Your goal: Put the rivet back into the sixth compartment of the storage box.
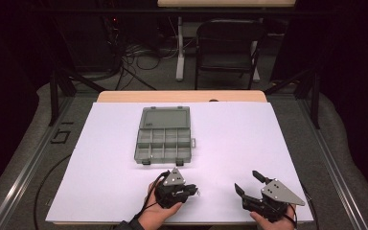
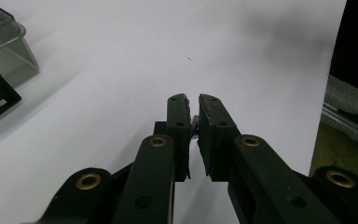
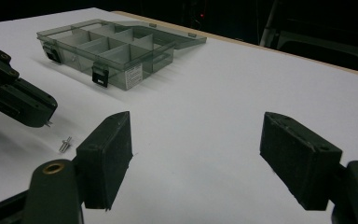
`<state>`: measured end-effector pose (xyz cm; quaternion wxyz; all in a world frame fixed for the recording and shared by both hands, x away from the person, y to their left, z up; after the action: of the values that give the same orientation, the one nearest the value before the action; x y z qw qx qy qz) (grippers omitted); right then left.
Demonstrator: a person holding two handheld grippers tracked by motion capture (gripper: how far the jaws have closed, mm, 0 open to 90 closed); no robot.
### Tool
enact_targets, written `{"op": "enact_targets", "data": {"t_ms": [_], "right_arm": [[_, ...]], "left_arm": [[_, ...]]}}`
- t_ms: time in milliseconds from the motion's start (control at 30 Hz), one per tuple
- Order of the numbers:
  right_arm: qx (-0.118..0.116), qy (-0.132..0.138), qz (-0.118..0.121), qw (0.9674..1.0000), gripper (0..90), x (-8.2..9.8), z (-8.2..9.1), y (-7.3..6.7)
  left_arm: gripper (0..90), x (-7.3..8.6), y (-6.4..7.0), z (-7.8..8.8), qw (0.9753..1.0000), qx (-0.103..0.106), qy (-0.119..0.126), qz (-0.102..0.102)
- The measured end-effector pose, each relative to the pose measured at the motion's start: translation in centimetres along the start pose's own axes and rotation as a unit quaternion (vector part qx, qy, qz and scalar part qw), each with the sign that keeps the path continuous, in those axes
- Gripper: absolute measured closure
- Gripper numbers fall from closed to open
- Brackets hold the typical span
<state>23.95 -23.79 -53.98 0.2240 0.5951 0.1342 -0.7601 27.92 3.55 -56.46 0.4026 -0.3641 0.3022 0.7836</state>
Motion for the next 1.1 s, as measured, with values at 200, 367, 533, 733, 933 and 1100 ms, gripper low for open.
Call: {"op": "enact_targets", "data": {"t_ms": [200, 367, 533, 733, 933, 1100], "right_arm": [[-0.002, -0.001, 0.001, 1.0000, 24.8, 0.0, 0.0, 0.0], [-0.001, -0.001, 0.000, 1.0000, 24.8, 0.0, 0.0, 0.0], [0.001, -0.001, 0.001, 1.0000, 24.8, 0.1, -0.1, 0.0], [0.001, -0.002, -0.002, 1.0000, 24.8, 0.1, -0.1, 0.0], [0.000, -0.004, -0.003, 1.0000, 24.8, 0.1, -0.1, 0.0], [0.001, -0.002, -0.002, 1.0000, 24.8, 0.1, -0.2, 0.1]], "left_arm": [[82.8, -0.3, -0.1, 0.5, 1.0000, 0.000, 0.007, -0.001], [82.8, -0.4, -0.3, 0.8, 0.9999, -0.002, 0.010, -0.001], [82.8, -0.7, -0.8, 1.3, 0.9998, -0.007, 0.018, 0.003], [82.8, -1.2, -2.0, 2.4, 0.9989, -0.025, 0.037, 0.014], [82.8, -1.7, -3.3, 3.7, 0.9972, -0.044, 0.055, 0.026], [82.8, -2.0, -4.6, 4.9, 0.9950, -0.059, 0.070, 0.039]]}}
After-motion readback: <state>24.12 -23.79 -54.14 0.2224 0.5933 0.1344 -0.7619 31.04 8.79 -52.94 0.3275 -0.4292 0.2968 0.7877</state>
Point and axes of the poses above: each handheld gripper's, and its own axes: z roughly backward along the jaws, x roughly out of its underside, y roughly to its right, the point moved 3 cm from there along -z, roughly forward along the jaws, and after that the axes turned 4 degrees about y, right-handed, at the moved point
